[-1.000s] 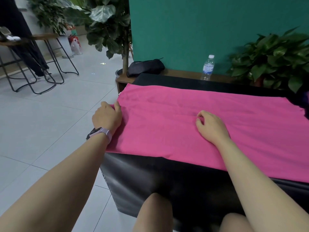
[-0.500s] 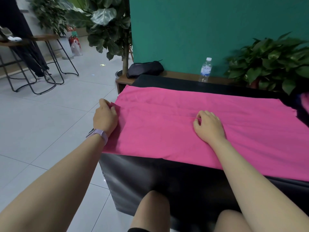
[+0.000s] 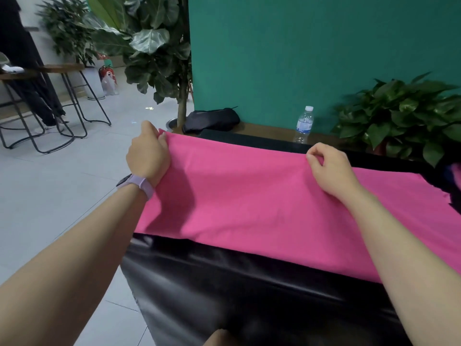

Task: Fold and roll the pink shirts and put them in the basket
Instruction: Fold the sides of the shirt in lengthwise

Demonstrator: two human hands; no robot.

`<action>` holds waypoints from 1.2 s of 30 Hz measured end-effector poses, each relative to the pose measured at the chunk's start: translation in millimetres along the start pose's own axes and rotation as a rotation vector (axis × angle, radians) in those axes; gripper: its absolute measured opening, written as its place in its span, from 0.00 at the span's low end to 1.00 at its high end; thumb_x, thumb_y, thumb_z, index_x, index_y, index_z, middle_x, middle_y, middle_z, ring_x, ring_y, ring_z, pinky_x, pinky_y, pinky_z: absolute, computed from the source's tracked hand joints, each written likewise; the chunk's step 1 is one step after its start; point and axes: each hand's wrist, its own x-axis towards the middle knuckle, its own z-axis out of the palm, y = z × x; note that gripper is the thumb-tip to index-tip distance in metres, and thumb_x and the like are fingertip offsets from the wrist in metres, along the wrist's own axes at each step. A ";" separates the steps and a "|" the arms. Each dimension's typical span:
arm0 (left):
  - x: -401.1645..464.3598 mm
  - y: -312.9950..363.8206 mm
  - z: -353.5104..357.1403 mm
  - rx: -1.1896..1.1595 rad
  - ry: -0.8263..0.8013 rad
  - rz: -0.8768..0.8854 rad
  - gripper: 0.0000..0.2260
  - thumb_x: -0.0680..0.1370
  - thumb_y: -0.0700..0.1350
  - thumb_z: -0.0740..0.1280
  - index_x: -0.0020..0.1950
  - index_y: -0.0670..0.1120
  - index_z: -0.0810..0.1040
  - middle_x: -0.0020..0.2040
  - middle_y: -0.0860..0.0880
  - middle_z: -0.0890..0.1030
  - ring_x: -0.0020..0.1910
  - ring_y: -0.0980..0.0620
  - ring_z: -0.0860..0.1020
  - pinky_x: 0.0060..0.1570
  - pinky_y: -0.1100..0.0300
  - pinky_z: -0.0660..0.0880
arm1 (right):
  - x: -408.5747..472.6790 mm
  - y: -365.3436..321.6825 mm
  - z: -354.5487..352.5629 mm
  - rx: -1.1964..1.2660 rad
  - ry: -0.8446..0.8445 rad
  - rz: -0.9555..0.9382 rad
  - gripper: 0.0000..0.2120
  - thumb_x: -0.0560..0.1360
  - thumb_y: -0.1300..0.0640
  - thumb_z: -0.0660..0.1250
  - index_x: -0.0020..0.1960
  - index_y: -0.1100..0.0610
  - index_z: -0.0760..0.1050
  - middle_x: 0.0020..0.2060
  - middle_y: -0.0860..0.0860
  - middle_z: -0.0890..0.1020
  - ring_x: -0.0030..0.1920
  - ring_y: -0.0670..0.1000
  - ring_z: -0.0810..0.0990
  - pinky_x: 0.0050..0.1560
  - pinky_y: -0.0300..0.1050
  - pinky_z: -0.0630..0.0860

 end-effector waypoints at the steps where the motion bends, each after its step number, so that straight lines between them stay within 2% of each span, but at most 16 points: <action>1: 12.9 3.2 8.8 0.020 -0.006 -0.002 0.11 0.81 0.52 0.60 0.55 0.45 0.69 0.49 0.38 0.79 0.47 0.33 0.76 0.44 0.47 0.69 | 15.6 4.2 1.6 -0.032 -0.016 0.006 0.07 0.80 0.58 0.63 0.44 0.52 0.76 0.43 0.48 0.81 0.47 0.52 0.77 0.49 0.48 0.72; 5: 55.8 5.4 56.3 0.143 -0.078 -0.041 0.11 0.81 0.50 0.61 0.56 0.43 0.70 0.51 0.36 0.78 0.49 0.33 0.76 0.43 0.49 0.67 | 70.2 21.8 28.5 -0.147 -0.137 0.060 0.07 0.80 0.58 0.62 0.45 0.52 0.76 0.46 0.51 0.82 0.49 0.55 0.77 0.52 0.51 0.75; 11: 79.5 -21.3 142.5 0.261 -0.224 -0.129 0.10 0.81 0.47 0.60 0.56 0.42 0.71 0.55 0.35 0.79 0.54 0.34 0.78 0.46 0.49 0.69 | 105.2 58.5 94.7 -0.212 -0.345 0.173 0.07 0.81 0.58 0.61 0.46 0.53 0.76 0.45 0.52 0.82 0.45 0.55 0.79 0.50 0.54 0.79; 16: 69.0 -49.6 178.8 0.390 -0.134 -0.061 0.11 0.82 0.49 0.58 0.54 0.41 0.71 0.50 0.34 0.79 0.49 0.32 0.78 0.41 0.49 0.66 | 97.8 91.8 133.0 -0.222 -0.245 0.096 0.07 0.83 0.52 0.58 0.47 0.48 0.70 0.45 0.45 0.77 0.47 0.51 0.76 0.47 0.51 0.75; 20: 84.2 -36.3 173.2 0.536 -0.289 -0.117 0.10 0.80 0.43 0.60 0.59 0.40 0.74 0.57 0.35 0.79 0.56 0.34 0.78 0.48 0.50 0.70 | 99.4 94.2 133.3 -0.233 -0.256 0.079 0.06 0.83 0.52 0.57 0.49 0.50 0.71 0.47 0.47 0.77 0.49 0.52 0.75 0.50 0.52 0.75; 23: 99.2 -19.6 166.2 0.546 -0.429 -0.121 0.10 0.78 0.41 0.62 0.56 0.42 0.80 0.56 0.39 0.81 0.56 0.38 0.80 0.46 0.53 0.71 | 95.7 92.0 131.2 -0.214 -0.255 0.079 0.06 0.84 0.52 0.58 0.49 0.49 0.71 0.47 0.46 0.77 0.50 0.51 0.75 0.50 0.51 0.75; 25: 97.4 -21.5 170.6 0.506 -0.400 -0.177 0.09 0.79 0.41 0.61 0.55 0.43 0.79 0.57 0.40 0.81 0.57 0.38 0.80 0.47 0.53 0.70 | 96.1 92.5 129.4 -0.210 -0.258 0.085 0.06 0.84 0.52 0.58 0.50 0.49 0.72 0.47 0.46 0.77 0.50 0.51 0.75 0.49 0.51 0.74; 27: 84.4 -29.7 177.2 0.464 -0.297 -0.224 0.10 0.80 0.42 0.59 0.58 0.43 0.75 0.57 0.39 0.80 0.57 0.37 0.79 0.46 0.53 0.68 | 94.6 91.0 130.1 -0.197 -0.261 0.084 0.06 0.83 0.52 0.59 0.49 0.49 0.72 0.47 0.45 0.78 0.50 0.51 0.76 0.50 0.51 0.75; 32: 78.9 -39.3 183.0 0.398 -0.182 -0.150 0.08 0.81 0.43 0.56 0.56 0.43 0.72 0.52 0.37 0.81 0.52 0.36 0.79 0.41 0.51 0.65 | 116.2 78.6 111.4 -0.105 -0.163 0.058 0.07 0.81 0.54 0.61 0.45 0.48 0.73 0.42 0.42 0.80 0.45 0.52 0.76 0.50 0.50 0.72; 34: 79.8 -39.6 183.5 0.384 -0.162 -0.133 0.08 0.81 0.43 0.56 0.55 0.43 0.72 0.51 0.36 0.81 0.51 0.35 0.79 0.40 0.51 0.65 | 141.8 73.0 100.3 -0.128 -0.255 0.085 0.08 0.80 0.54 0.62 0.43 0.47 0.74 0.41 0.42 0.79 0.45 0.52 0.77 0.49 0.50 0.73; 36: 77.6 -39.6 184.1 0.384 -0.154 -0.131 0.08 0.81 0.43 0.56 0.55 0.43 0.72 0.51 0.36 0.81 0.50 0.35 0.79 0.40 0.51 0.65 | 151.5 74.3 106.3 -0.152 -0.362 0.148 0.09 0.80 0.55 0.62 0.42 0.47 0.74 0.42 0.45 0.80 0.46 0.53 0.79 0.50 0.52 0.76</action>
